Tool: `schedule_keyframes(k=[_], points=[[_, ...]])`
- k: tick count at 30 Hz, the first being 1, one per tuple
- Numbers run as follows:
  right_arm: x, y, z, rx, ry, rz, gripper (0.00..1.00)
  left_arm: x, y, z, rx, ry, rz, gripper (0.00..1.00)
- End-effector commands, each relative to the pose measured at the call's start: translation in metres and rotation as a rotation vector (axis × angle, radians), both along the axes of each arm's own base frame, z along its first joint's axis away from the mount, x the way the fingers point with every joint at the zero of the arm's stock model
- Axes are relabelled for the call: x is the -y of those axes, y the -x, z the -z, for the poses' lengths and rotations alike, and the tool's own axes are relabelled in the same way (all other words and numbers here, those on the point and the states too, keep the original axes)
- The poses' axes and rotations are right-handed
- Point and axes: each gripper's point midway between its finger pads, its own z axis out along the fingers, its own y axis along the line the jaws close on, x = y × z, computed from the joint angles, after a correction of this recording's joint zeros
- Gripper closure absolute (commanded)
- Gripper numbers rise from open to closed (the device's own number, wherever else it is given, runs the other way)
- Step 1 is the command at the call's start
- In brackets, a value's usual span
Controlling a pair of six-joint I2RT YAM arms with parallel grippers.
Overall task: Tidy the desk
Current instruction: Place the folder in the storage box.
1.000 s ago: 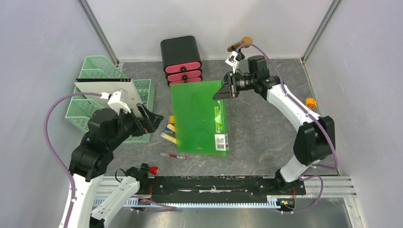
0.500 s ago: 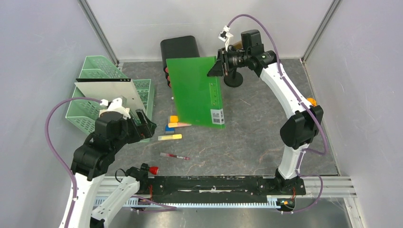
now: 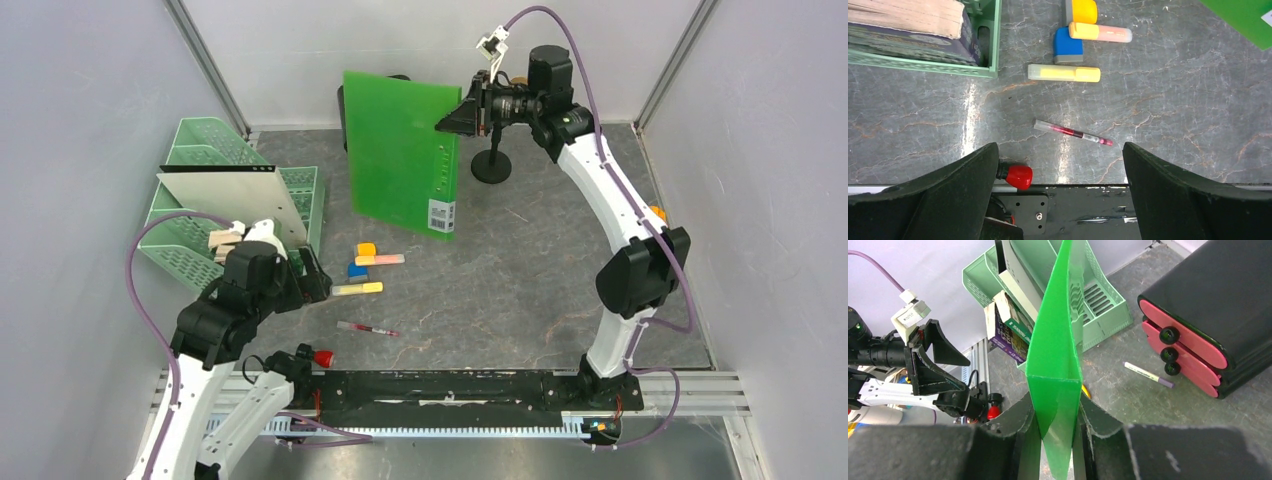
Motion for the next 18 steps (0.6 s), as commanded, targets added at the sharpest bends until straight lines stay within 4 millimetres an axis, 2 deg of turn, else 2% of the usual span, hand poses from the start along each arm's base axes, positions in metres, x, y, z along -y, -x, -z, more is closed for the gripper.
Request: schedule_keyframes(k=[1,4,8,12,18], points=[[0.006,0.019,-0.059,0.208,-0.108,0.008,1.00,0.013,-0.008,-0.022,0.060,0.056,0.042,0.00],[0.008,0.022,-0.059,0.250,-0.146,0.022,1.00,0.028,-0.012,-0.045,0.101,0.128,0.096,0.00],[0.013,0.023,-0.050,0.169,-0.225,0.037,1.00,0.054,-0.016,-0.079,0.142,0.242,0.184,0.00],[0.023,0.023,-0.044,0.070,-0.299,0.000,1.00,0.073,-0.019,-0.095,0.117,0.314,0.244,0.00],[0.029,0.023,-0.031,0.077,-0.261,0.028,1.00,0.092,-0.024,-0.118,0.094,0.411,0.278,0.00]])
